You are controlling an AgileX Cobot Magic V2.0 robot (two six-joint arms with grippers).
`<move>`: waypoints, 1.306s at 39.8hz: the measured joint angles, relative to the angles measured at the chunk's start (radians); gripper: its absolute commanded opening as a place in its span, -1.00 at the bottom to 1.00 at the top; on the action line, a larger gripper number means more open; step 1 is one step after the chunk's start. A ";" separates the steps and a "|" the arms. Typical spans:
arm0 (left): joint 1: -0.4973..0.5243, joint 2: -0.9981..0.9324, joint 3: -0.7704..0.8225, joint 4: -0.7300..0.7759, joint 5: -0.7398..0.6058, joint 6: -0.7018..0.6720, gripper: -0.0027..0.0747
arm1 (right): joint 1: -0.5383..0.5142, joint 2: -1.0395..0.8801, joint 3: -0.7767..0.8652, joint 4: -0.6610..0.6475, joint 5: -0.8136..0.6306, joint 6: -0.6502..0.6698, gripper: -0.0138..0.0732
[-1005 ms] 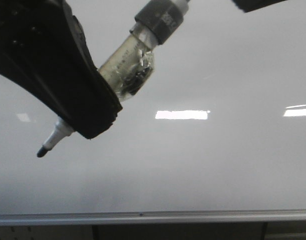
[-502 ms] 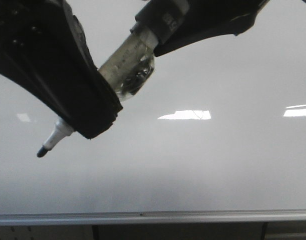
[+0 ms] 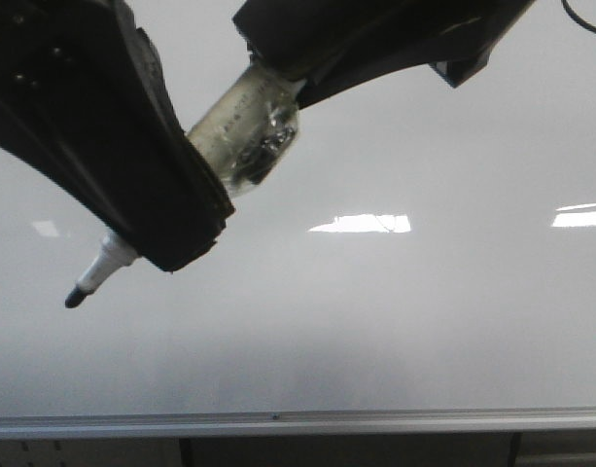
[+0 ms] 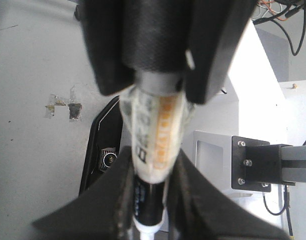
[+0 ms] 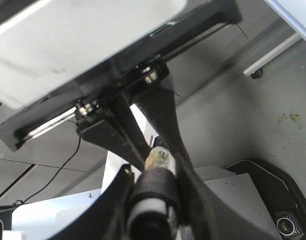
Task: Write number 0 on whiteboard
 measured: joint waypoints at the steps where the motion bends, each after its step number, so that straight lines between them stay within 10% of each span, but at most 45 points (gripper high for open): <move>1: 0.000 0.000 0.000 0.000 -0.002 0.000 -0.77 | 0.000 0.000 0.000 0.000 0.000 0.000 -0.84; 10: -0.001 0.000 0.000 -0.009 -0.029 0.008 0.57 | 0.000 0.000 0.000 0.003 -0.008 0.000 -0.84; 15: -0.001 0.000 0.000 -0.017 -0.081 0.008 0.89 | 0.000 0.000 0.000 0.011 0.005 0.000 -0.84; 30: -0.001 0.000 0.000 -0.020 -0.094 0.008 0.51 | -0.058 0.000 -0.035 -0.208 0.015 0.129 -0.82; 44: -0.001 0.000 0.000 -0.020 -0.088 0.008 -0.91 | -0.119 0.000 -0.191 -0.822 -0.072 0.611 -0.82; 52: -0.001 0.000 0.000 -0.020 -0.085 0.008 -0.98 | -0.119 0.000 -0.244 -0.870 -0.105 0.651 -0.82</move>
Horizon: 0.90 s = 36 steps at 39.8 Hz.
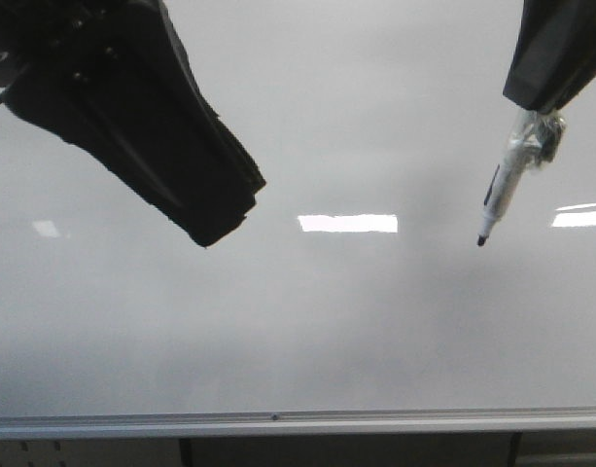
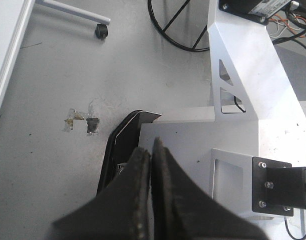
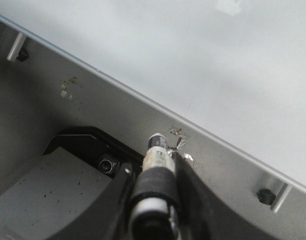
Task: Write number 0 on whiteboard
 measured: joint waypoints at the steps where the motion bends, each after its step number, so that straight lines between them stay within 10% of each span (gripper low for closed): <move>1: 0.000 0.000 0.000 0.000 0.000 0.000 -0.98 | 0.000 0.000 -0.010 -0.005 -0.002 0.006 -0.82; 24: 0.000 0.000 0.000 0.000 0.001 0.000 -0.98 | 0.000 0.268 -0.674 -0.177 0.131 0.154 -0.82; 36: 0.000 0.000 0.000 0.000 0.001 0.000 -0.98 | 0.000 0.378 -0.742 -0.178 0.103 0.156 -0.82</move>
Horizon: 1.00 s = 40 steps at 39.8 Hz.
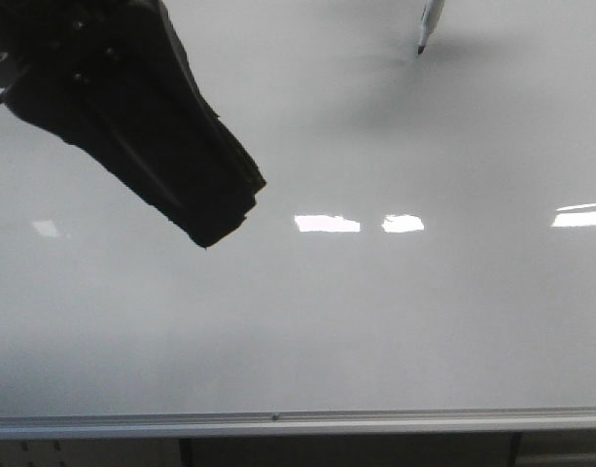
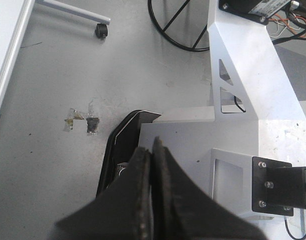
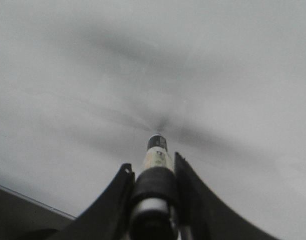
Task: Write number 0 on whiteboard
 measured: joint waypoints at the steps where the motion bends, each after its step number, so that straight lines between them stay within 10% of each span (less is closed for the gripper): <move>1: 0.000 0.000 0.000 0.000 0.000 0.000 -0.98 | 0.000 0.004 0.000 0.000 -0.006 0.000 -0.82; 40: 0.000 0.000 0.000 0.000 0.000 0.000 -0.98 | 0.000 0.105 -0.003 -0.099 0.004 0.004 -0.82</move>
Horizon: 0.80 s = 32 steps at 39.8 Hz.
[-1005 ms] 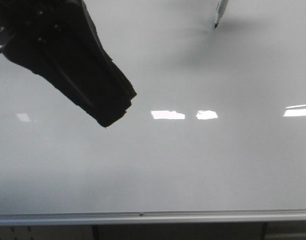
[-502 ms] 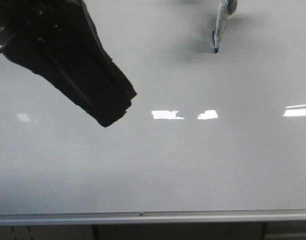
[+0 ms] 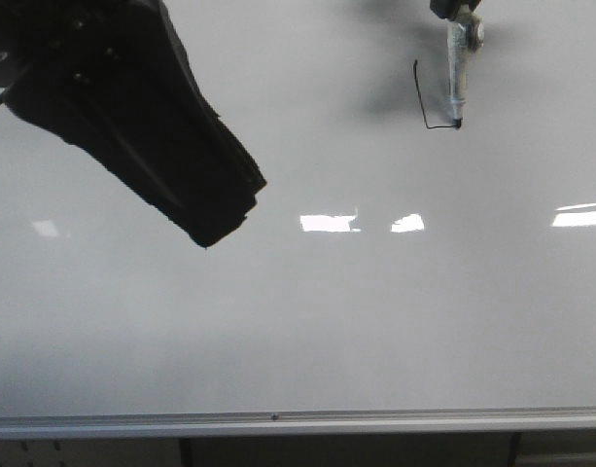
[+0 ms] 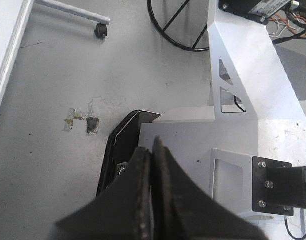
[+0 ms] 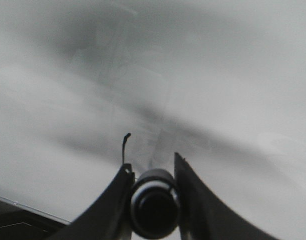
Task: Write number 0 on whiteboard
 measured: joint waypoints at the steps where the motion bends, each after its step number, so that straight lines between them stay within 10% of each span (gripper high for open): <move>1: 0.000 0.000 0.000 0.000 0.000 0.000 -0.98 | 0.000 0.000 -0.002 -0.003 0.000 0.000 -0.82; 32: 0.000 0.000 0.000 0.000 0.000 0.000 -0.98 | 0.000 0.000 -0.138 -0.024 -0.088 0.017 -0.82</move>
